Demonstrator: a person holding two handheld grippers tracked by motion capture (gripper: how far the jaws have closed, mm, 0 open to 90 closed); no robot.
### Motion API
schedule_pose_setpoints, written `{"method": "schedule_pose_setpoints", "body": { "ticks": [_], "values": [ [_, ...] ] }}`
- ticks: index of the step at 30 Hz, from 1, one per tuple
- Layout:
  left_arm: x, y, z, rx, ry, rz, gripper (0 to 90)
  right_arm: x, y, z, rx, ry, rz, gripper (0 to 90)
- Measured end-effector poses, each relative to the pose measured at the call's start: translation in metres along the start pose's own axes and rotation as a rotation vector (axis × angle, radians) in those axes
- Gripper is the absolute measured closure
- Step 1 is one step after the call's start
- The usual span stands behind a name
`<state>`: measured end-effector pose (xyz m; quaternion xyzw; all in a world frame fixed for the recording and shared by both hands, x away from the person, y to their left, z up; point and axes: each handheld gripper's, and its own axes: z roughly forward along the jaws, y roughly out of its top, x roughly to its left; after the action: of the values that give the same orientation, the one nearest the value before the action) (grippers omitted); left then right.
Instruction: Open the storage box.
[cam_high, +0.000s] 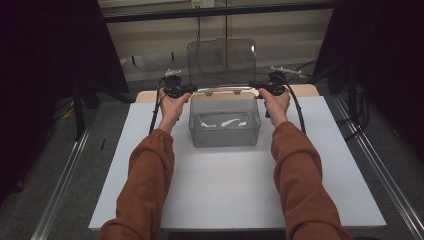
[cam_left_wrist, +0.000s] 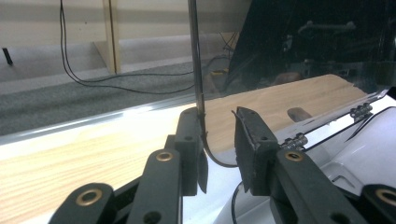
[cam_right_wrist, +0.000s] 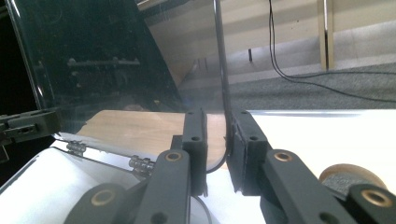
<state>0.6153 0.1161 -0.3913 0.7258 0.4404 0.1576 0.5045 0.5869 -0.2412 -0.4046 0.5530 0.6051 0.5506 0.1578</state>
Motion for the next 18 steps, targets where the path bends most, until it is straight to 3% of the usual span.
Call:
{"method": "schedule_pose_setpoints", "body": {
  "ticks": [10,18],
  "values": [
    [0.0025,0.0037,0.0024,0.041,-0.005,-0.046,71.0,-0.001,0.0034,0.0024,0.032,-0.006,0.049,77.4],
    [0.0011,0.0072,0.0036,0.076,0.008,-0.048,69.4,0.0003,0.0055,0.0041,0.053,-0.025,0.077,77.0]
  ]
}}
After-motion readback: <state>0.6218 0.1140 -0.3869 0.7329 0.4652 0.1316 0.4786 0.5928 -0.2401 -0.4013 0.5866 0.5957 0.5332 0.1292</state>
